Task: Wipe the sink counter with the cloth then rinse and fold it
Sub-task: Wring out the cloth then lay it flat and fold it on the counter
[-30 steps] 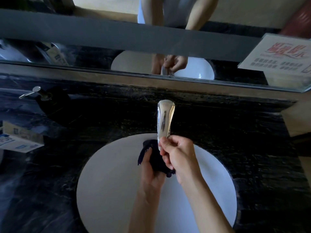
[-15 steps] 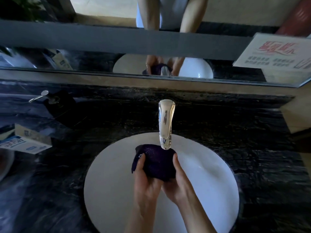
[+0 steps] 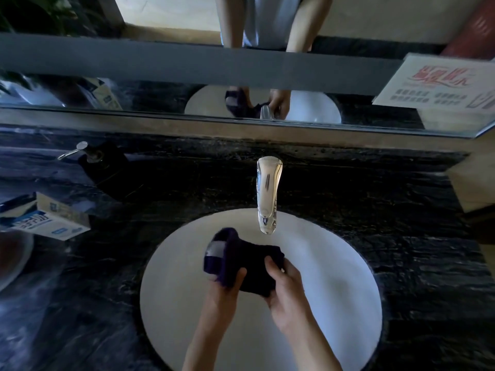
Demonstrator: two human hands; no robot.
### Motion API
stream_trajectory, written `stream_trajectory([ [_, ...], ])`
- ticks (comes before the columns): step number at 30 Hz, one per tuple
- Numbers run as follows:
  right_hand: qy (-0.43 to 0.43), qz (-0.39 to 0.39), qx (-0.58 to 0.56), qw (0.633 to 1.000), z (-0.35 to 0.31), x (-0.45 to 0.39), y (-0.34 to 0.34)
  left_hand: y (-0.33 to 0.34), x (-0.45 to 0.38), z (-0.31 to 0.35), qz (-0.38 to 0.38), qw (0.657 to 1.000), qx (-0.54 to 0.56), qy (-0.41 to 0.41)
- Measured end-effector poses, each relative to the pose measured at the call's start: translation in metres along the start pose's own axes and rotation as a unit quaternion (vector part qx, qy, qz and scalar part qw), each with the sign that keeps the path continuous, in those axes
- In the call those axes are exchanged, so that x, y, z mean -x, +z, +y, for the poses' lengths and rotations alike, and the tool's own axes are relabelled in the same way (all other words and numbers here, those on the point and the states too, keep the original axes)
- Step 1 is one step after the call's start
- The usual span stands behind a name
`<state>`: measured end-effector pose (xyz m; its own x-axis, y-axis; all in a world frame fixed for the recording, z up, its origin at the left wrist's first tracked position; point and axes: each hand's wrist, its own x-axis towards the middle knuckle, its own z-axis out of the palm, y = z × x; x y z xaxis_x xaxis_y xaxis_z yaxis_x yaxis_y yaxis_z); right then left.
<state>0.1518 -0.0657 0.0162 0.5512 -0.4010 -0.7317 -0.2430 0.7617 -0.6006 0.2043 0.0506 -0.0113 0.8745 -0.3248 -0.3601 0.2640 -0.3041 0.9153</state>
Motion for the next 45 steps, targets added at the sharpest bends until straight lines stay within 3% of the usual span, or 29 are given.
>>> stream_trajectory([
  [3, -0.020, -0.001, 0.037, 0.999, -0.002, -0.003, -0.001, -0.002, 0.002, -0.008, -0.117, 0.989, -0.053, 0.069],
  [5, -0.023, -0.022, 0.083, 0.996, -0.005, -0.002, 0.001, 0.004, 0.006, -0.010, -0.186, 0.972, -0.136, 0.037],
  [9, -0.044, -0.075, 0.238, 0.967, -0.004, 0.001, 0.002, 0.015, 0.021, -0.007, -0.184, 0.949, -0.254, 0.024],
  [13, -0.033, -0.058, 0.265, 0.962, 0.002, -0.002, -0.005, 0.009, 0.024, 0.002, -0.212, 0.933, -0.290, -0.003],
  [15, -0.016, -0.043, 0.237, 0.971, 0.001, -0.005, -0.014, 0.001, 0.021, 0.005, -0.227, 0.952, -0.202, -0.027],
  [17, -0.004, -0.056, 0.195, 0.979, -0.004, -0.008, -0.022, -0.003, 0.016, 0.003, -0.146, 0.987, -0.017, -0.071],
  [18, 0.002, -0.069, 0.171, 0.983, -0.007, -0.008, -0.025, -0.003, 0.016, 0.003, -0.096, 0.987, 0.065, -0.112],
  [20, 0.002, -0.093, 0.134, 0.987, -0.011, -0.008, -0.029, -0.001, 0.015, 0.007, -0.068, 0.968, 0.156, -0.183],
  [26, -0.045, -0.185, 0.167, 0.967, -0.032, -0.010, -0.038, 0.004, 0.000, 0.018, -0.145, 0.887, 0.302, -0.318],
  [29, -0.036, -0.232, 0.174, 0.956, -0.043, -0.010, -0.046, -0.002, -0.007, 0.024, -0.247, 0.854, 0.300, -0.345],
  [32, -0.027, -0.272, 0.204, 0.940, -0.053, -0.010, -0.046, -0.002, -0.009, 0.029, -0.342, 0.838, 0.284, -0.318],
  [37, -0.054, -0.294, 0.341, 0.891, -0.069, -0.006, -0.034, 0.006, -0.006, 0.027, -0.404, 0.788, 0.343, -0.314],
  [42, -0.089, -0.254, 0.498, 0.825, -0.067, -0.005, -0.027, 0.014, -0.004, 0.021, -0.445, 0.796, 0.294, -0.286],
  [45, -0.141, -0.217, 0.499, 0.827, -0.060, -0.009, -0.026, 0.016, -0.007, 0.030, -0.469, 0.816, 0.216, -0.261],
])
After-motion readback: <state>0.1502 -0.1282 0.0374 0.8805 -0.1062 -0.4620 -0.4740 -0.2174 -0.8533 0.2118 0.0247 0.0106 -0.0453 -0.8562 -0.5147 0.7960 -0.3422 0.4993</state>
